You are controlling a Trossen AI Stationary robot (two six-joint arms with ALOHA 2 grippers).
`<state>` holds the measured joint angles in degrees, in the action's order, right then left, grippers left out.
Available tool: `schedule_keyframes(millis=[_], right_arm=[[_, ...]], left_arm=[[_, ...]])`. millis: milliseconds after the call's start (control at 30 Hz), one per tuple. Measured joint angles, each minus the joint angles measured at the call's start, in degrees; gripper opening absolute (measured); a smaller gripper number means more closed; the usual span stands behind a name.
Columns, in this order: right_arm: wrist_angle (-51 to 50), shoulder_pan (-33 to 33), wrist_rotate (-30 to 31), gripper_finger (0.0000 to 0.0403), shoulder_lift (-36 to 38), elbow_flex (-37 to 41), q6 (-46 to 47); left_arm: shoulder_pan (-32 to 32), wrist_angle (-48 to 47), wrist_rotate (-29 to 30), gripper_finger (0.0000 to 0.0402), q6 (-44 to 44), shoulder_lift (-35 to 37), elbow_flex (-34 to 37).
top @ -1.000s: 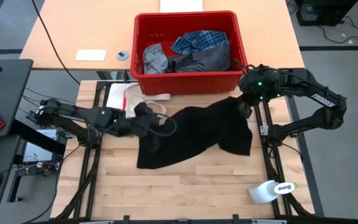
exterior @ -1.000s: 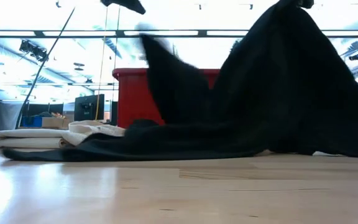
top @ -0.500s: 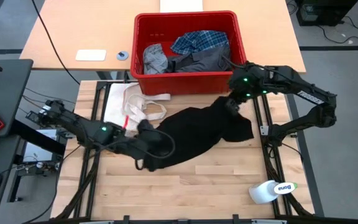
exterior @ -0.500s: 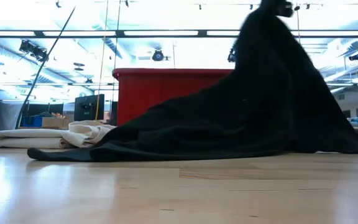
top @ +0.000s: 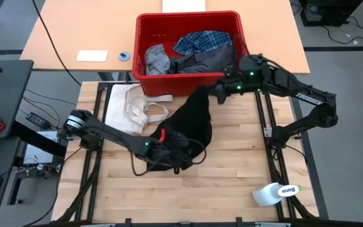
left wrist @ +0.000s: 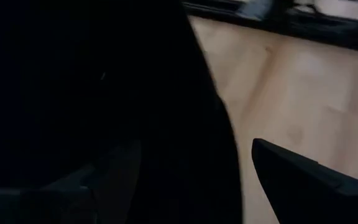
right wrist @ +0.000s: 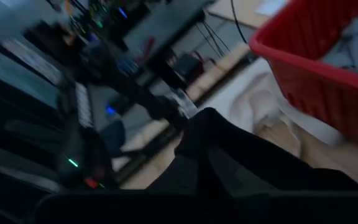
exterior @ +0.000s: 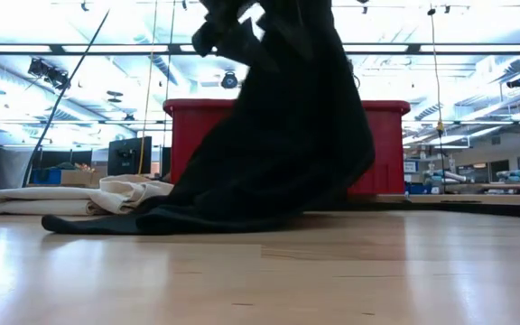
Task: Fold Laundry from Bin
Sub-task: Fold the black shirt
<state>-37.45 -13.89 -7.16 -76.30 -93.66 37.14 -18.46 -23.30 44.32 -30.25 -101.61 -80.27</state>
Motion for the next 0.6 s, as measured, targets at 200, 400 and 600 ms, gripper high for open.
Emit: schedule_keyframes(millis=[200,400,600], right_arm=[[1.7,0.47,-0.22,0.0013,0.27,0.02,2.85],[1.71,1.53,-0.28,0.0013,0.3,0.02,2.91],[1.84,1.51,-0.48,0.0013,0.3,0.02,2.73]], left_arm=[[0.63,7.29,10.97,0.0291,4.25,-4.03,0.0],[2.26,17.95,17.43,0.0268,16.25,-6.19,-0.02],[5.68,20.73,17.46,0.025,20.63,-6.24,-0.02]])
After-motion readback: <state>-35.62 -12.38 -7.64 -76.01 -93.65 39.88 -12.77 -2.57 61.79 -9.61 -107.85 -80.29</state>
